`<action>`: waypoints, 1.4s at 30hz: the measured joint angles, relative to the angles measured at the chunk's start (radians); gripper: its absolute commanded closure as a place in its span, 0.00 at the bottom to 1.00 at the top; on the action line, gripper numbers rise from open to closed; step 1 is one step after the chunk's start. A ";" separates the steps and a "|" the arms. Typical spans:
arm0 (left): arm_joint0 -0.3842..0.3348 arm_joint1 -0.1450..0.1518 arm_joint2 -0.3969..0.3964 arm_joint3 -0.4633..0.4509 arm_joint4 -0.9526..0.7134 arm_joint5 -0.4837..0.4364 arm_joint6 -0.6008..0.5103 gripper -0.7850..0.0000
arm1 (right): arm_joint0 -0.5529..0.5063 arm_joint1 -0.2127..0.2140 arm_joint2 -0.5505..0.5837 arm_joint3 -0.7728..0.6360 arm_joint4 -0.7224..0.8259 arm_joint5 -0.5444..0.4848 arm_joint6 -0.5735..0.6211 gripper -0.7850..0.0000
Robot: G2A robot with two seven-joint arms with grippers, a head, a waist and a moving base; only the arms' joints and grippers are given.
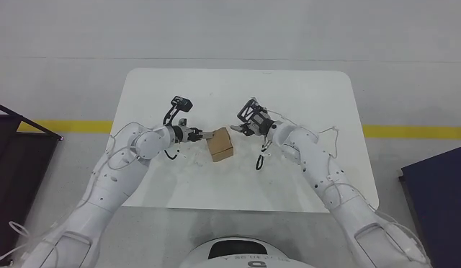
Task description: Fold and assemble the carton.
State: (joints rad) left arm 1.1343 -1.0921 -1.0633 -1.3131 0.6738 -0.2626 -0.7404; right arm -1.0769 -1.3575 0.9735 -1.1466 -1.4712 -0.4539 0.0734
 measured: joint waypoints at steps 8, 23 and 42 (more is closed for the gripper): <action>0.003 0.000 -0.002 -0.004 0.002 0.003 0.003 0.00 | 0.040 -0.013 -0.057 0.031 -0.006 -0.066 0.034 0.00; 0.021 0.005 -0.022 -0.039 0.000 0.003 -0.004 0.00 | 0.078 -0.027 -0.093 0.080 0.010 -0.092 0.000 0.00; 0.048 0.011 -0.046 -0.063 -0.002 0.008 -0.010 0.00 | 0.099 -0.038 -0.116 0.117 0.042 -0.119 -0.031 0.00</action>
State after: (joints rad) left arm 1.1821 -1.0808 -1.1091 -1.3758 0.6713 -0.2541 -0.7507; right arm -0.9783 -1.3952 0.8572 -1.0292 -1.4294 -0.5730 0.0424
